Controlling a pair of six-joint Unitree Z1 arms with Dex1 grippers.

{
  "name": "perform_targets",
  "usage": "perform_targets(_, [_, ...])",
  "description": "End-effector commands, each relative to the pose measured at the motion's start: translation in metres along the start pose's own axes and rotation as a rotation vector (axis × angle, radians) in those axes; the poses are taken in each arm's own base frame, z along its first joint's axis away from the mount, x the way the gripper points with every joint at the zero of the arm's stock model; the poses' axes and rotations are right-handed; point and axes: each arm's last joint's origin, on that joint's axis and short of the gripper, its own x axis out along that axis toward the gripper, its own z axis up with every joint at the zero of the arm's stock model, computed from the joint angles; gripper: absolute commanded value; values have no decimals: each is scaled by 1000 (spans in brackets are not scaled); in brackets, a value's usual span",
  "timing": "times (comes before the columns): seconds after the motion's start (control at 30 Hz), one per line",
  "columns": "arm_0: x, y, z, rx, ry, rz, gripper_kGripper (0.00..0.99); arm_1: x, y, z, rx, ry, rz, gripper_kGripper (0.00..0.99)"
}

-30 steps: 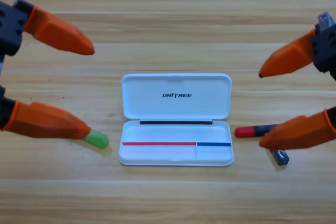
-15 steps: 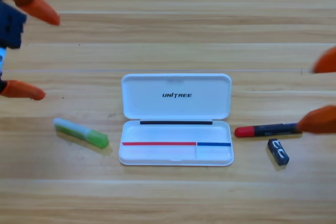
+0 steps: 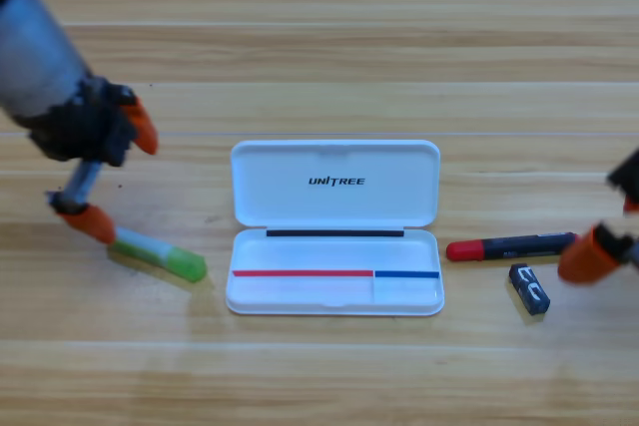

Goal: Clean up eraser and pencils

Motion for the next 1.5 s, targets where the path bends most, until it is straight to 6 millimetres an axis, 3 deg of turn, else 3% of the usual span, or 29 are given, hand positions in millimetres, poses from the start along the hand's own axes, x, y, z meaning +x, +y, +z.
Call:
perform_targets(0.03, [47, 19, -2, -7, 23, -131, 974, 59, -9, 3, 126, 166, -11, 986])
perform_targets(0.2, [60, 24, 0, -2, 28, -168, 974, 83, -7, 10, 203, 194, -4, 976])
perform_targets(0.47, [68, 20, -2, -4, 32, -214, 971, 119, -5, 31, 251, 231, 9, 853])
perform_targets(0.77, [80, 20, -2, -8, 45, -247, 959, 146, -4, 41, 267, 265, 1, 804])
perform_targets(0.9, [82, 19, -4, -11, 46, -253, 959, 152, -4, 41, 271, 280, 9, 479])
perform_targets(1.0, [84, 19, -4, -14, 48, -259, 959, 153, -3, 40, 287, 288, 11, 155])
perform_targets(1.07, [84, 18, -4, -14, 49, -261, 960, 154, -3, 38, 298, 299, 9, 6])
perform_targets(1.33, [84, 19, -6, -21, 43, -264, 963, 146, -3, 34, 282, 331, 9, 0])
perform_targets(1.5, [86, 18, -10, -34, 43, -268, 988, 101, 11, 52, -38, 245, 78, 0])
